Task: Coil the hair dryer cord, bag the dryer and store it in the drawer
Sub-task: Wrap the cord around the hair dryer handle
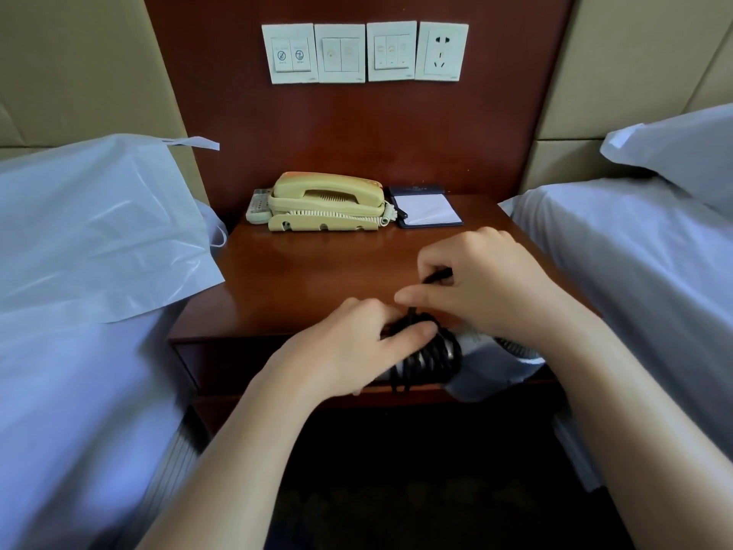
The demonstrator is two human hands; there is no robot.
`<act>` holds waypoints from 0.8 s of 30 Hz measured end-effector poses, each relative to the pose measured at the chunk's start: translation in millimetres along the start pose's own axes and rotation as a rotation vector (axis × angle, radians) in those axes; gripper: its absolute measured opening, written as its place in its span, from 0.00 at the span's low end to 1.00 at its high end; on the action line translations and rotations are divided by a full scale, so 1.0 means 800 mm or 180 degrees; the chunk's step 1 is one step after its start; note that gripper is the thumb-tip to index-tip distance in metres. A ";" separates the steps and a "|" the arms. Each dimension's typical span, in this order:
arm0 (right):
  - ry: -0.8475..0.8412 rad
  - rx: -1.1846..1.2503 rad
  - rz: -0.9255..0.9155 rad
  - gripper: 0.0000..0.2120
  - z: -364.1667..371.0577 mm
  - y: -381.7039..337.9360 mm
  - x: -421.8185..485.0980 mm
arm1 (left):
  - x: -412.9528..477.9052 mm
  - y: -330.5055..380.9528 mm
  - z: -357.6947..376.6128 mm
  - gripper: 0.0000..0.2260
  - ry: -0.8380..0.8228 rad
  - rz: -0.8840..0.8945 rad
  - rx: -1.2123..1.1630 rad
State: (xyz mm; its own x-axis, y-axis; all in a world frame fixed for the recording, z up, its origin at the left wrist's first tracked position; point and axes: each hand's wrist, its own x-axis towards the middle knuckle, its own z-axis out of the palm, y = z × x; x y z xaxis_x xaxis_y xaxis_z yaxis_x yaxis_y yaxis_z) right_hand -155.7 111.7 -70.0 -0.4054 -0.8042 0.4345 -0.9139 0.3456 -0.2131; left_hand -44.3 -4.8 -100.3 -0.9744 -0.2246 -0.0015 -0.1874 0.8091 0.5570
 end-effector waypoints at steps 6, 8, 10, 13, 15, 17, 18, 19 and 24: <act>-0.0519 0.1187 0.0142 0.21 0.015 0.046 0.006 | 0.000 -0.008 0.010 0.19 -0.0170 0.0195 -0.0025; -0.0742 0.1627 0.0372 0.20 0.016 0.060 0.002 | 0.001 -0.013 0.012 0.19 -0.0199 0.0248 -0.0192; -0.0846 0.1903 0.0695 0.21 0.017 0.073 -0.003 | 0.003 -0.021 0.011 0.20 -0.0152 0.0301 -0.0455; -0.1062 0.2381 0.0815 0.21 0.024 0.086 -0.009 | 0.005 -0.034 0.006 0.18 -0.0032 0.0382 -0.1054; -0.0777 0.2594 0.0935 0.30 0.026 0.086 -0.012 | 0.006 -0.041 0.003 0.16 0.0040 0.0402 -0.1505; -0.0435 0.2763 0.0899 0.23 0.025 0.079 -0.020 | 0.007 -0.047 0.001 0.15 0.0136 0.0432 -0.1944; -0.0459 0.2817 0.0804 0.15 0.025 0.077 -0.024 | 0.007 -0.049 0.000 0.16 0.0179 0.0446 -0.2123; -0.0451 0.2874 0.0824 0.08 0.028 0.076 -0.026 | 0.008 -0.051 0.000 0.17 0.0216 0.0444 -0.2263; -0.1304 0.2734 0.1236 0.12 0.067 0.077 -0.023 | 0.011 -0.052 -0.002 0.22 0.0364 0.0221 -0.3434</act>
State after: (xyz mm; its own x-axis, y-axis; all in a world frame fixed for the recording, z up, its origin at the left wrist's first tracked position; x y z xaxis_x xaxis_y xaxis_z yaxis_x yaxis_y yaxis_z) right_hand -203.2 121.9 -137.7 -0.4843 -0.8697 -0.0956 -0.3324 0.2840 -0.8994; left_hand -45.3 -41.1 -122.3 -0.9510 -0.2912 0.1043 0.1295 -0.0688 0.9892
